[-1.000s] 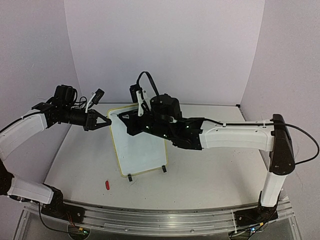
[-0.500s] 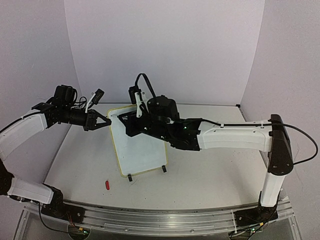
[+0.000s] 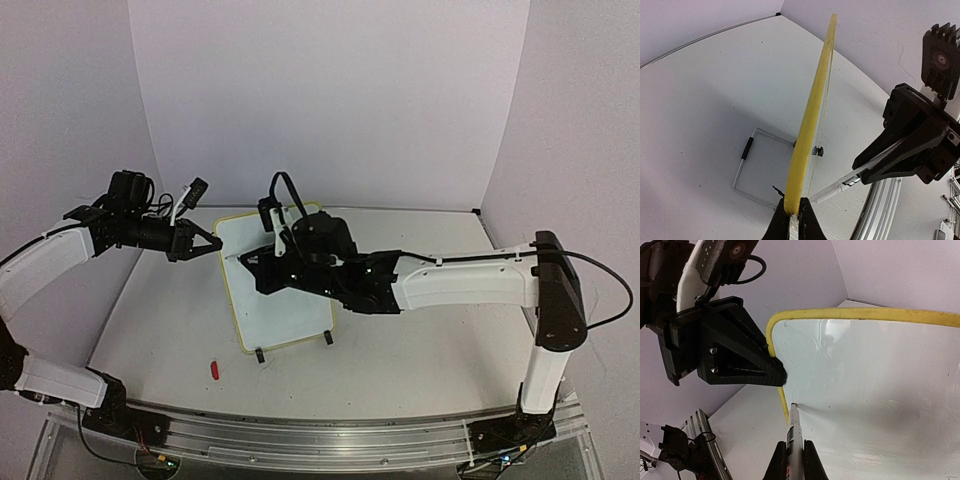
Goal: Write a sentence on the whiteboard
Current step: Write on the whiteboard at the center of the board.
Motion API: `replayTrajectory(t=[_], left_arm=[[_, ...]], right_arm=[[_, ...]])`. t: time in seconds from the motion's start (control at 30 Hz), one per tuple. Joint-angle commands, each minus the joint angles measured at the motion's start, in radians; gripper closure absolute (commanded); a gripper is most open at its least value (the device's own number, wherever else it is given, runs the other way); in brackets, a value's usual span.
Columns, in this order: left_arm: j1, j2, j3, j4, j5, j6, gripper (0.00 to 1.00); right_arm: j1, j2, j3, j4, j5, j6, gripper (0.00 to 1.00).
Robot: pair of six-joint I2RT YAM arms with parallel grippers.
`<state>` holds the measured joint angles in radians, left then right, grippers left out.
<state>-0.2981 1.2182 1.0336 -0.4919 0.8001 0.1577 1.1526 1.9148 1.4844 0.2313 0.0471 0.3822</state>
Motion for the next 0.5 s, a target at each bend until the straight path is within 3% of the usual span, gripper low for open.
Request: replayTrajectory(t=[0.0, 0.27, 0.47], left_arm=[[0.001, -0.006, -0.013, -0.014, -0.058, 0.028, 1.0], [0.002, -0.004, -0.011, -0.017, -0.076, 0.024, 1.0], [0.002, -0.004, -0.012, -0.018, -0.076, 0.024, 1.0]], right_arm=[[-0.009, -0.036, -0.019, -0.005, 0.008, 0.004, 1.0], [-0.003, -0.112, -0.083, 0.103, -0.103, -0.046, 1.0], [0.002, -0.123, -0.069, 0.1, -0.041, -0.076, 1.0]])
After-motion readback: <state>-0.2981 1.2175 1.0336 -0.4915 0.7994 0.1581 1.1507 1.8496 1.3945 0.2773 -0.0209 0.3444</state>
